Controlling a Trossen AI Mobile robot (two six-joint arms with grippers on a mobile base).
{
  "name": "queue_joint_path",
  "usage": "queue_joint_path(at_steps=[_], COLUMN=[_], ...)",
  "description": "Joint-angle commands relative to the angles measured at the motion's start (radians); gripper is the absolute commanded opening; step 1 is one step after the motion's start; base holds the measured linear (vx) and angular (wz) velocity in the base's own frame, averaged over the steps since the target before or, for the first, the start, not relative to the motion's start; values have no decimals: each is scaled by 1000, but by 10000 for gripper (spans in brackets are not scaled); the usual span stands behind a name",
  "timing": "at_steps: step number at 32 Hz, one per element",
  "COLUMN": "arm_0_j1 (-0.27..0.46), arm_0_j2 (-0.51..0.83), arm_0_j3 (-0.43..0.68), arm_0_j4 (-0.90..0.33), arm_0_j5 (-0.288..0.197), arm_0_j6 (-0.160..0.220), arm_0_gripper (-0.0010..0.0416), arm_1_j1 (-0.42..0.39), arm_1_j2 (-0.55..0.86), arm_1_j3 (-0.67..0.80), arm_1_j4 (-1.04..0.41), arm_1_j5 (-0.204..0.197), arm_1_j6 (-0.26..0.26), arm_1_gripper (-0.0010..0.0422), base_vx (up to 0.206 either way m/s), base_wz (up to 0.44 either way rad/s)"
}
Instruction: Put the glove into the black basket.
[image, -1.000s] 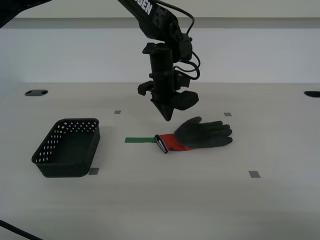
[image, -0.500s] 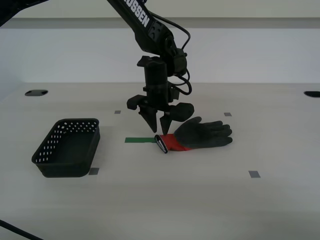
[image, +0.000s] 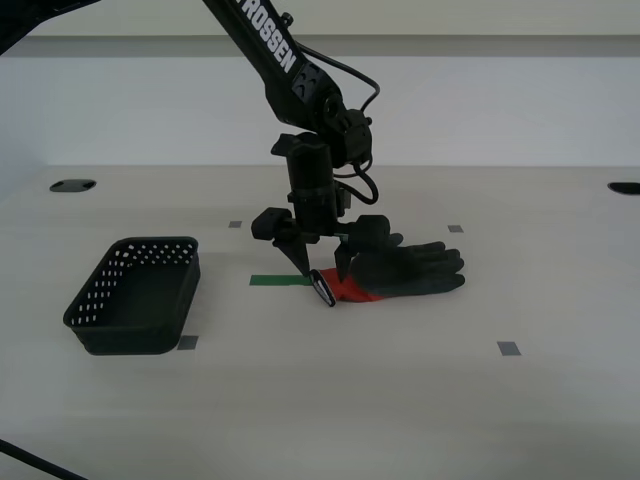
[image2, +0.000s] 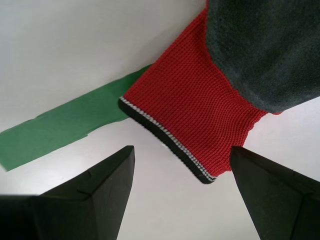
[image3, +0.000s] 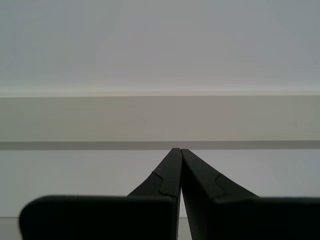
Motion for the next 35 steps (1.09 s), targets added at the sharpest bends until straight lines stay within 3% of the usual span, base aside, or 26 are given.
queue_joint_path(at_steps=[1, 5, 11, 23, 30, 33, 35], arm_0_j1=[0, 0, 0, 0, 0, 0, 0], arm_0_j2=[0, 0, 0, 0, 0, 0, 0], arm_0_j3=[1, 1, 1, 1, 1, 1, 1], arm_0_j4=[4, 4, 3, 4, 4, 4, 3], arm_0_j5=[0, 0, 0, 0, 0, 0, 0], arm_0_j6=[0, 0, 0, 0, 0, 0, 0], arm_0_gripper=[0, 1, 1, 1, 1, 0, 1], arm_1_j1=[-2, -4, -10, -12, -14, -15, -15], arm_1_j2=[0, 0, 53, 95, 95, 95, 97], arm_1_j3=[-11, -20, -19, -7, 105, 129, 128], arm_1_j4=[11, 42, 46, 76, 38, 31, 24], arm_1_j5=[11, 82, 81, 81, 81, 45, 42], arm_1_j6=[-31, -102, -134, -142, -138, -142, -141], arm_1_gripper=[254, 254, 254, 254, 254, 254, 252], base_vx=[0, 0, 0, 0, 0, 0, 0], base_wz=[0, 0, 0, 0, 0, 0, 0])
